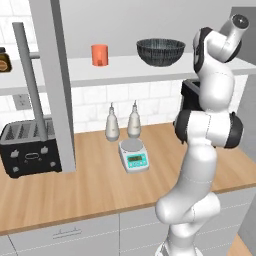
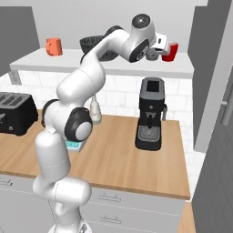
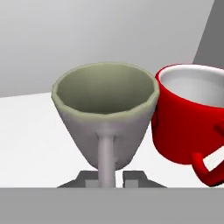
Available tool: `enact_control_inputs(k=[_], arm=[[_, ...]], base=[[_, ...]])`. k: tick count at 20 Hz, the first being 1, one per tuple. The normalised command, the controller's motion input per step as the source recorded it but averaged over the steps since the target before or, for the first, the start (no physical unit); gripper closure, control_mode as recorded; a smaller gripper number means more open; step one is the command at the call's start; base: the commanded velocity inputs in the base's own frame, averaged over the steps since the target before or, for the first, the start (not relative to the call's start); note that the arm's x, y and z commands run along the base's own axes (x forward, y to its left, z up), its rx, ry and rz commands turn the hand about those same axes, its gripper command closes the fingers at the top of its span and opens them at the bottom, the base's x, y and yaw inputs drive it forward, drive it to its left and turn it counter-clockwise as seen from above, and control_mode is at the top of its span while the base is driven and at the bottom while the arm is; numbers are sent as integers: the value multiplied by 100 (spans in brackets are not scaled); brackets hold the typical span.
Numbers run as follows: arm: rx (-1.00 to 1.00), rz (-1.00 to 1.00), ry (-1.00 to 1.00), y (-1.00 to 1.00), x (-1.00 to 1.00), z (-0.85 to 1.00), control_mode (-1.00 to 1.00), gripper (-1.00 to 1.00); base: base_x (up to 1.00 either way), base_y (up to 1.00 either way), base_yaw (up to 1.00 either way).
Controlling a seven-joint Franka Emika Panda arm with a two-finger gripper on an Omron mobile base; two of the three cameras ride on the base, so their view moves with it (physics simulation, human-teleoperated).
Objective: Gather all objects into one cabinet and sort the glasses and bowls to opposite sides.
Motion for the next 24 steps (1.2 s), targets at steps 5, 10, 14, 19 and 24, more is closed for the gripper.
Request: enact_control_inputs(k=[5, 10, 14, 19, 24], arm=[[0, 0, -10, 0, -1, -9, -100, -100], [0, -1, -14, 3, -13, -16, -100, -100], [0, 0, -15, 12, -24, -11, -100, -100], [0, 0, -16, 12, -44, 18, -100, -100], [0, 0, -8, 21, -76, 7, -100, -100]], base=[[0, 0, 0], [0, 0, 0], [0, 0, 0], [0, 0, 0], [0, 0, 0]])
